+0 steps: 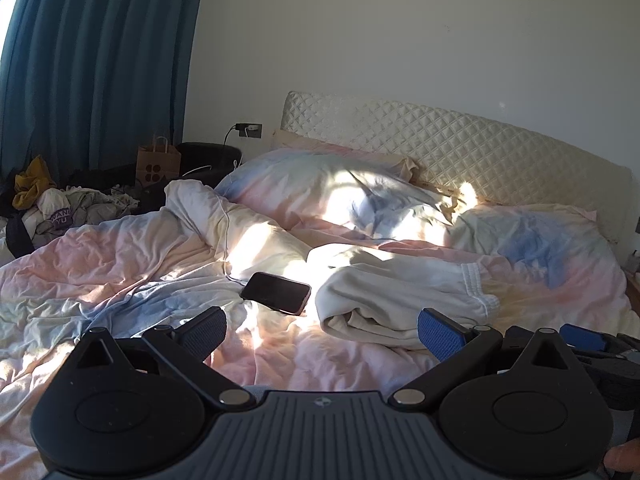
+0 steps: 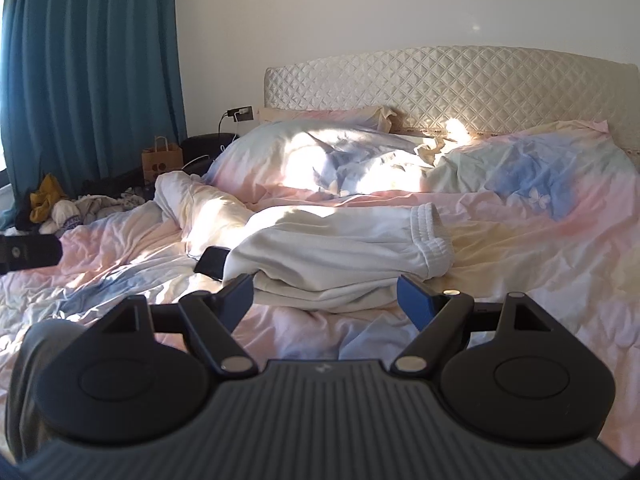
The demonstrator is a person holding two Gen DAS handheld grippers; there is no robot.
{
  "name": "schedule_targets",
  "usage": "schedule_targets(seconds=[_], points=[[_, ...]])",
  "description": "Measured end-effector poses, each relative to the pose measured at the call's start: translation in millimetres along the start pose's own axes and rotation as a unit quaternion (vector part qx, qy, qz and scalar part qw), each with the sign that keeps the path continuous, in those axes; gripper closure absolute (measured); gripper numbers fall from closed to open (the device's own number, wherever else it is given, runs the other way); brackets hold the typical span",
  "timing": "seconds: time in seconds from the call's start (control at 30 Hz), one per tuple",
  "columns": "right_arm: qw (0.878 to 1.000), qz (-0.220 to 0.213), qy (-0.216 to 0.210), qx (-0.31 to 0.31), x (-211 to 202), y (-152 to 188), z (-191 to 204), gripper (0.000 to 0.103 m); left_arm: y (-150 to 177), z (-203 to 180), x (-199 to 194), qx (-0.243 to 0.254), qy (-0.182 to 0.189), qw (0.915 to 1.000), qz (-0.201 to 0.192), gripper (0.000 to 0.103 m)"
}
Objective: Fold clothes
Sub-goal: 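Lower the garment onto the duvet and open both grippers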
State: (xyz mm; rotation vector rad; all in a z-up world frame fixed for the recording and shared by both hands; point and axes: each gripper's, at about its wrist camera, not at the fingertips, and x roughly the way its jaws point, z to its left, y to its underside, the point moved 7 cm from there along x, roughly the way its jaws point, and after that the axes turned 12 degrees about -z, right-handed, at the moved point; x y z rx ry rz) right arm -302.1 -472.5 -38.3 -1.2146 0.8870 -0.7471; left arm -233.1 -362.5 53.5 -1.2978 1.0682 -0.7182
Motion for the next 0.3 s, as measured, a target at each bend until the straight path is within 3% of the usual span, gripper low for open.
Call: schedule_targets(seconds=[0.3], points=[[1.000,-0.004,0.010,-0.020,2.1,-2.5,8.1,0.022,6.4,3.2,7.1,0.009,-0.009,0.9999,0.003,0.000]])
